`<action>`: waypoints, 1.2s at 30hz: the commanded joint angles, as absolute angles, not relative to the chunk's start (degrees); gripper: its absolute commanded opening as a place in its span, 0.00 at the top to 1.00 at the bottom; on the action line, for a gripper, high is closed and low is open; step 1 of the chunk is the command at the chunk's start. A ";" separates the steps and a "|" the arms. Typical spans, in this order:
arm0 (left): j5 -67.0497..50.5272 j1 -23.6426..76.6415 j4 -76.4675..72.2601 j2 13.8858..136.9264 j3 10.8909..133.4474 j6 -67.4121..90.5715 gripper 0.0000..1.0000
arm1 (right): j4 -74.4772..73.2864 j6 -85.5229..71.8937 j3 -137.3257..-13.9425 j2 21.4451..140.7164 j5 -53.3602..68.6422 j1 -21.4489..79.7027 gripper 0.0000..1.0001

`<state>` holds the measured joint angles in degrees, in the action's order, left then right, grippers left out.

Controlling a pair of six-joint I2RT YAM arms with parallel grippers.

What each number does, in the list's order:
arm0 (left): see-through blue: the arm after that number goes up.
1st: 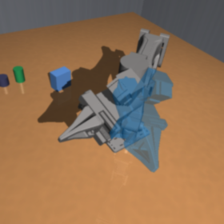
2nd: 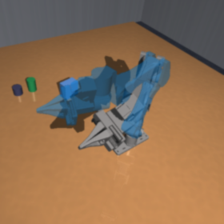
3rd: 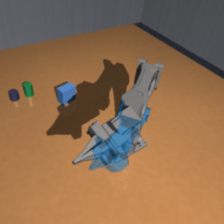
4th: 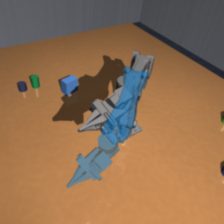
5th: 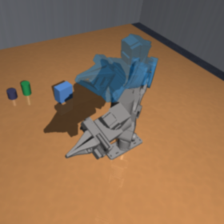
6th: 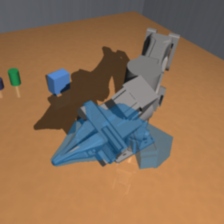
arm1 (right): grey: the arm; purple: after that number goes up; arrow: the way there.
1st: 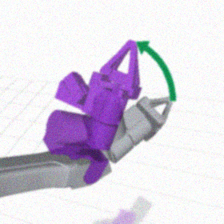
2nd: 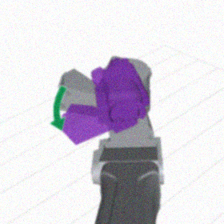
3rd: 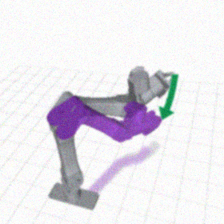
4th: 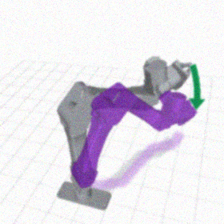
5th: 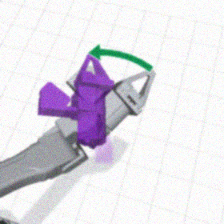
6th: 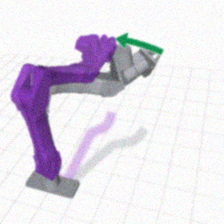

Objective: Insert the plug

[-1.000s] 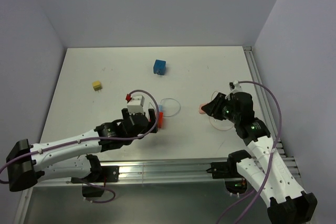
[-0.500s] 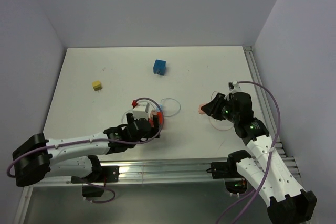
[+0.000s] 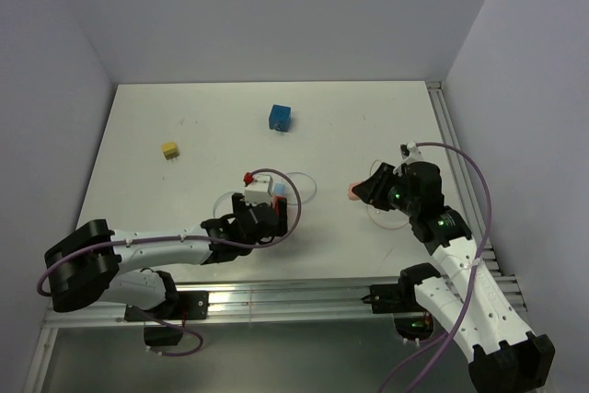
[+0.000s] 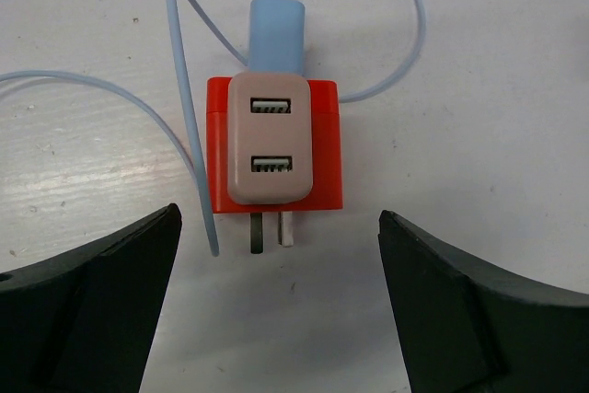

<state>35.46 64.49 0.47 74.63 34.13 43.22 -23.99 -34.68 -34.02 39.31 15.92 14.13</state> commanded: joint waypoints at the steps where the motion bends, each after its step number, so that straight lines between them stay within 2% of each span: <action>1: 37.44 64.60 -1.85 75.84 36.21 42.10 0.07 | -21.36 -33.75 -33.84 39.29 16.08 14.50 1.00; 15: 37.62 63.72 -3.08 77.52 35.51 42.19 0.11 | -21.45 -33.66 -33.66 39.20 16.17 14.50 1.00; 36: 34.98 61.26 -5.01 78.40 35.60 41.04 0.25 | -21.27 -33.75 -33.05 39.20 16.70 14.50 1.00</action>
